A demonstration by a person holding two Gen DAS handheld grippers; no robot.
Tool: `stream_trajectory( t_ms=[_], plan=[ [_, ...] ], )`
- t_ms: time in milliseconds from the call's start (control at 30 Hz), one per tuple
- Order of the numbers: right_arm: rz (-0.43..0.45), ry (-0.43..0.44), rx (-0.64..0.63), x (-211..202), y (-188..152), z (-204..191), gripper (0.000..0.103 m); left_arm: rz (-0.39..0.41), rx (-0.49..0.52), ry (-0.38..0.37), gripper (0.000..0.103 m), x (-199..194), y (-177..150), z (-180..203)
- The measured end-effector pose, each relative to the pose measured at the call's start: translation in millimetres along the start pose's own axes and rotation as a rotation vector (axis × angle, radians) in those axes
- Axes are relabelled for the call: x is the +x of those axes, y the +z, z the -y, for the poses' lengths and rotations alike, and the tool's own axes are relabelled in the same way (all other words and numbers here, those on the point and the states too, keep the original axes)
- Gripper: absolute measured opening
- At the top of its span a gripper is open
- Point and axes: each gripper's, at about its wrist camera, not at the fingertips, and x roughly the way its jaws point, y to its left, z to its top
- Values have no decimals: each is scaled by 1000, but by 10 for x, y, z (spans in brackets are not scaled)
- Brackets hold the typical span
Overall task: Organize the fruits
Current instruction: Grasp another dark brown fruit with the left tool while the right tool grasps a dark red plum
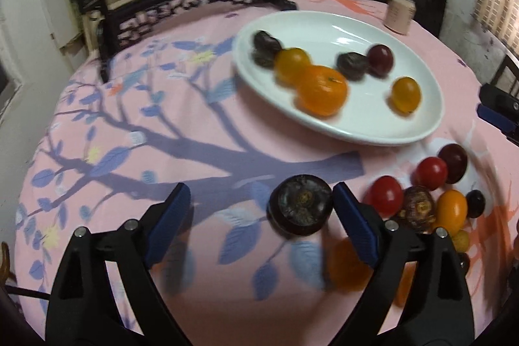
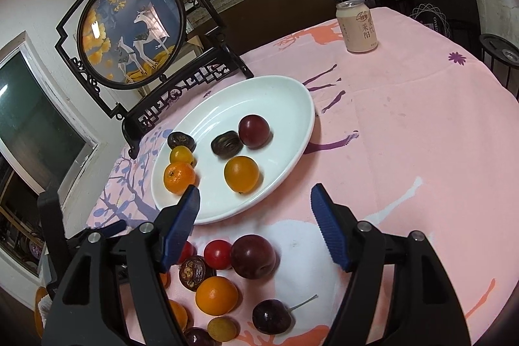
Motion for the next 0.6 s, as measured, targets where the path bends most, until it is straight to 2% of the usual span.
stream_trajectory(
  t_ms=[100, 167, 267, 400, 500, 567, 600],
  plan=[
    [-46, 11, -4, 38, -43, -20, 71, 9, -19, -8, 91, -50, -54, -60],
    [-101, 18, -17, 80, -106, -37, 71, -3, 5, -9, 91, -19, -71, -7],
    [-132, 15, -41, 95, -197, -64, 71, -6, 50, 10, 91, 8, -86, 104],
    [-158, 12, -42, 156, -248, -64, 64, -11, 32, -6, 90, 16, -84, 79],
    [-181, 15, -26, 215, -268, -36, 60, -8, 25, -24, 84, 10, -82, 82],
    [-186, 15, -21, 230, -271, -26, 56, -14, 24, -62, 74, 18, -80, 103],
    [-190, 16, -17, 240, -278, -18, 54, -19, 24, -68, 72, 28, -83, 107]
  ],
)
